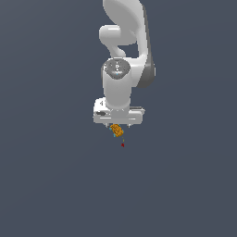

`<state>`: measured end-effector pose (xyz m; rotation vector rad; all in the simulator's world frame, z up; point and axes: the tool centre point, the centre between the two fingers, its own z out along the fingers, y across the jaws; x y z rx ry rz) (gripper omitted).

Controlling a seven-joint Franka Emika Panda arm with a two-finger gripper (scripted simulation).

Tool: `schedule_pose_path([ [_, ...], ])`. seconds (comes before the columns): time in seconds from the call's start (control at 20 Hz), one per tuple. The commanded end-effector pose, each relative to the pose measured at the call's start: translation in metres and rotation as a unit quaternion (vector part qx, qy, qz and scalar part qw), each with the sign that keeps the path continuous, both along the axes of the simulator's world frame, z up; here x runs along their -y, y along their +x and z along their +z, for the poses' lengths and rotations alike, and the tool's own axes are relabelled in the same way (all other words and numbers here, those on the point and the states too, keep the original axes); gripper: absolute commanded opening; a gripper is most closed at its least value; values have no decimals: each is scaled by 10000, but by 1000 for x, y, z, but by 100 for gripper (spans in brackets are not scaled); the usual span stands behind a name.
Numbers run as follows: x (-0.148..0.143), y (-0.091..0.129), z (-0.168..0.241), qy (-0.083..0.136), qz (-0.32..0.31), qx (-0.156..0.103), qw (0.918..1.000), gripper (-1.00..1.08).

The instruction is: Pick up the object and move it to a goal position.

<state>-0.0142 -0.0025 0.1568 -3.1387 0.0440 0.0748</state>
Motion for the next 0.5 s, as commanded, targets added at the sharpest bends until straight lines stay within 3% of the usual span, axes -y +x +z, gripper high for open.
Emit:
schedule_pose_path([
  [0.0, 0, 0, -1, -1, 33, 2, 10000, 100],
  [0.45, 1, -7, -22, -10, 584, 45, 9983, 100],
])
